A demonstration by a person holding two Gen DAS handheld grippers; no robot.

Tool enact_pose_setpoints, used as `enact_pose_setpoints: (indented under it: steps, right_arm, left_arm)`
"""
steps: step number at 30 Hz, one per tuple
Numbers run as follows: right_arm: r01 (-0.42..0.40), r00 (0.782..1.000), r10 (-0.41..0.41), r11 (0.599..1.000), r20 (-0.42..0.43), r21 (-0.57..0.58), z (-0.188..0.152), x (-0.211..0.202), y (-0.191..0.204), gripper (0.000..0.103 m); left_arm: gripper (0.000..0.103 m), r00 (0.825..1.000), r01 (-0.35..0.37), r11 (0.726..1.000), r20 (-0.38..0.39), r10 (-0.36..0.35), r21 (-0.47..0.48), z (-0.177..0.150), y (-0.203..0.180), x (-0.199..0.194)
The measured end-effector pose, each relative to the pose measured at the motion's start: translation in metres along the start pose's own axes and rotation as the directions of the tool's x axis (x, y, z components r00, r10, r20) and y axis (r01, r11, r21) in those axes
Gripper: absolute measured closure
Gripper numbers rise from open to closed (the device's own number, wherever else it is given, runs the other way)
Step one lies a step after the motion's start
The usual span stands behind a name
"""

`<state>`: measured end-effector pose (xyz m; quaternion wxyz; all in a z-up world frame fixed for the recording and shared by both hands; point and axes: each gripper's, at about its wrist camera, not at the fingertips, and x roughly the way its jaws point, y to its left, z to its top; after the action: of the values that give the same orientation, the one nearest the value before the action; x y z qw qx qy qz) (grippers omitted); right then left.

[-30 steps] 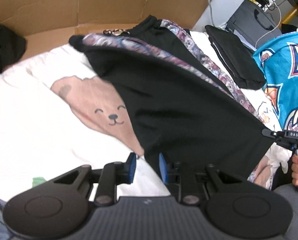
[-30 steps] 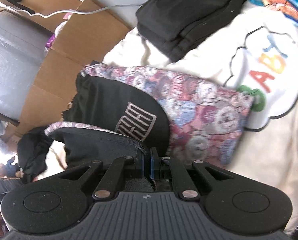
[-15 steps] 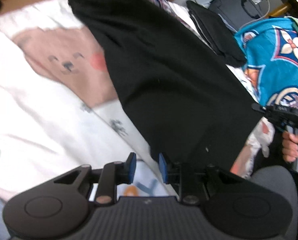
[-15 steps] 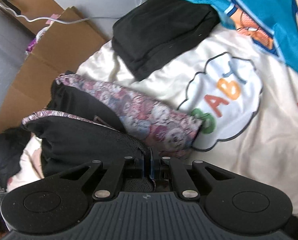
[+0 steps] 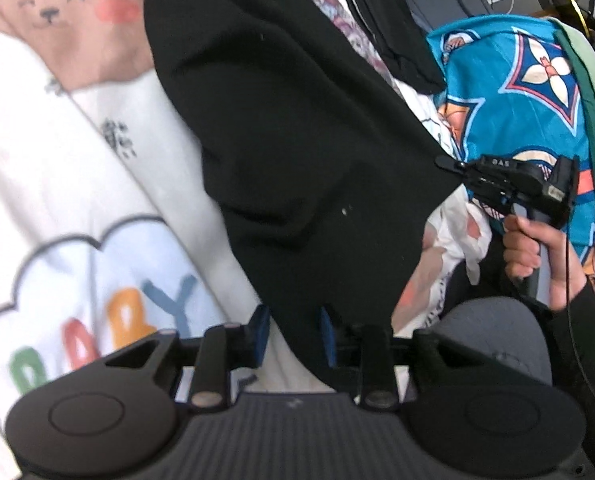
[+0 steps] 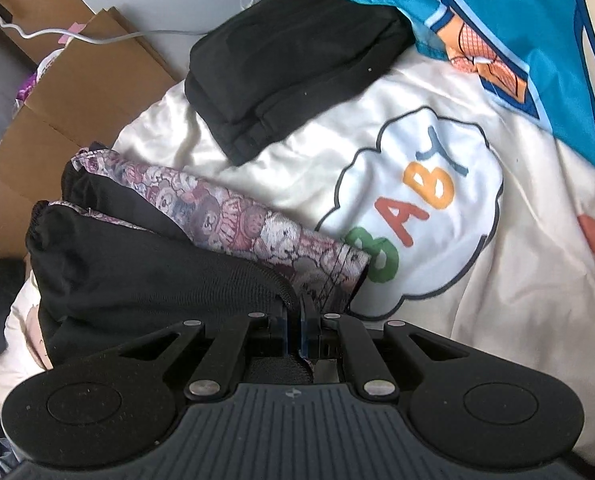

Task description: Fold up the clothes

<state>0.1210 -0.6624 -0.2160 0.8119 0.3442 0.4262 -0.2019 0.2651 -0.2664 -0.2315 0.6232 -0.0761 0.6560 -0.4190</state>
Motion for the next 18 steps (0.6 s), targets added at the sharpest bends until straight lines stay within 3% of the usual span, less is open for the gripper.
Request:
enact_pose_setpoints:
  steps: [9, 13, 18]
  right_arm:
    - [-0.014, 1.000, 0.014, 0.999, 0.009, 0.031, -0.005, 0.001, -0.005, 0.099]
    - [-0.015, 1.000, 0.015, 0.999, 0.011, 0.030, -0.006, 0.001, -0.005, 0.099]
    - [-0.013, 0.999, 0.015, 0.999, -0.028, 0.052, -0.005, 0.008, -0.009, 0.099]
  left_arm:
    - [0.063, 0.999, 0.037, 0.999, -0.018, -0.038, -0.036, -0.008, -0.002, 0.027]
    - [0.084, 1.000, 0.013, 1.000, -0.006, -0.013, -0.004, -0.009, -0.007, 0.024]
    - [0.095, 1.000, -0.026, 0.999, -0.002, 0.026, 0.020, -0.010, -0.013, 0.013]
